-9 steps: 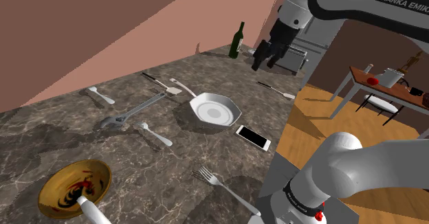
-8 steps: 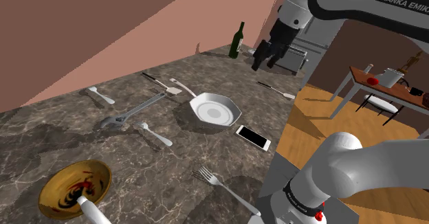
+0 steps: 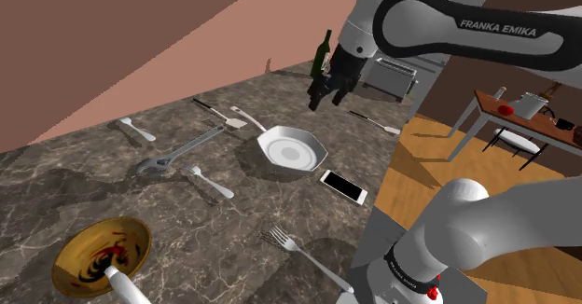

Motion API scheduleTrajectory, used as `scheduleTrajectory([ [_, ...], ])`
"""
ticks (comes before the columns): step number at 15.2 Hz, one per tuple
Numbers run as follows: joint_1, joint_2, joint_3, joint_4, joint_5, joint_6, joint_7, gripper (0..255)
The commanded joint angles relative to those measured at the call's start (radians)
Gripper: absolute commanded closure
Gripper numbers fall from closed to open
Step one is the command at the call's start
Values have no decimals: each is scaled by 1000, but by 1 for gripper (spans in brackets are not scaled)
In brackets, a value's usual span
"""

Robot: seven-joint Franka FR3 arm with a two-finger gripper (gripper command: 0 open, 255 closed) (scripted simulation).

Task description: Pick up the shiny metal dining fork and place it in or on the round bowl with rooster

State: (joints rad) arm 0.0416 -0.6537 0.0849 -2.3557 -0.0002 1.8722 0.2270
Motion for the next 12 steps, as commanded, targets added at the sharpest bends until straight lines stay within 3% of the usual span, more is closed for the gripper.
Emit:
scheduleTrajectory([
  [1, 10, 34, 36, -19, 7, 56, 39, 0],
  [12, 26, 340, 221, 27, -41, 318, 260, 0],
])
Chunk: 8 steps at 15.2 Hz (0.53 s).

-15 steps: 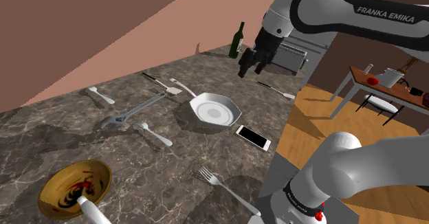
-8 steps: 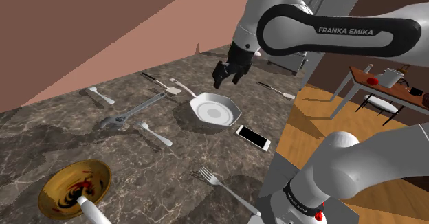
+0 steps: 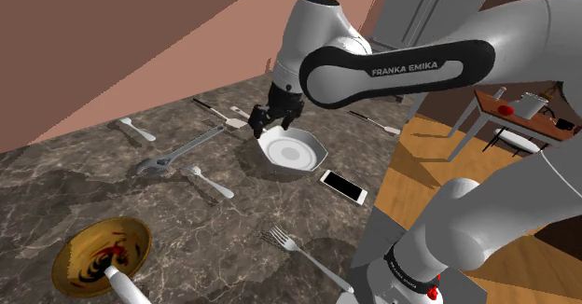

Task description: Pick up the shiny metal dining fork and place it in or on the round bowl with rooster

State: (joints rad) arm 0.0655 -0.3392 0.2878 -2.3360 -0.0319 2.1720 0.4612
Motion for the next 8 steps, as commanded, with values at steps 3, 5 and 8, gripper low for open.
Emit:
scheduleTrajectory([
  [3, -1, 129, 66, 49, -58, 74, 102, 0],
  [5, -1, 203, 94, 83, -102, 104, 159, 0],
  [8, 5, 318, 127, 146, -182, 137, 249, 0],
])
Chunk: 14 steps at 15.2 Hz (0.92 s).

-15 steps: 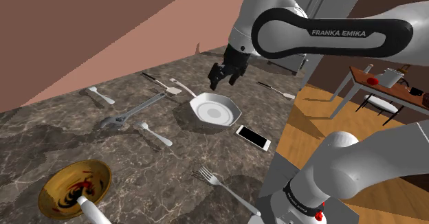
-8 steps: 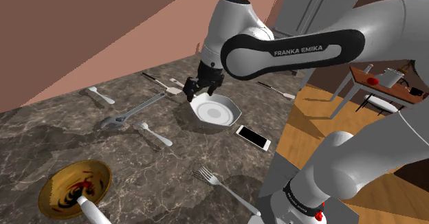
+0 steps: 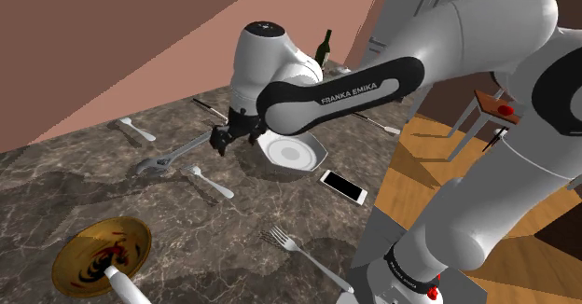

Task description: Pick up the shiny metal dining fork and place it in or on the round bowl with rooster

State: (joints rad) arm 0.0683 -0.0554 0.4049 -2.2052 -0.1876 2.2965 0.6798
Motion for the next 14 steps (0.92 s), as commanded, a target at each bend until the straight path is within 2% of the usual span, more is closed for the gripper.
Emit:
scheduleTrajectory([
  [1, 8, 74, 18, 39, -56, 21, 61, 0],
  [8, 94, 356, 15, 246, -259, 32, 253, 0],
  [14, 112, 428, -9, 266, -308, 73, 287, 0],
])
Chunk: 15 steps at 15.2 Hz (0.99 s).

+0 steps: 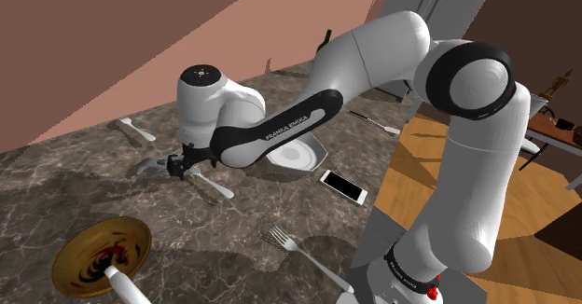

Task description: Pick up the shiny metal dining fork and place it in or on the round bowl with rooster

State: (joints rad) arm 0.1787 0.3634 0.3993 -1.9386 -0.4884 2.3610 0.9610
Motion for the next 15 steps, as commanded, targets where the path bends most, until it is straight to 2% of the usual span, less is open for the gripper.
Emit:
scheduleTrajectory([
  [1, 3, 19, -8, 0, -15, 17, 10, 0],
  [10, 6, 35, -14, 1, -26, 30, 17, 0],
  [11, 6, 35, -14, 1, -26, 30, 17, 255],
  [15, 5, 34, -14, 0, -26, 31, 17, 255],
])
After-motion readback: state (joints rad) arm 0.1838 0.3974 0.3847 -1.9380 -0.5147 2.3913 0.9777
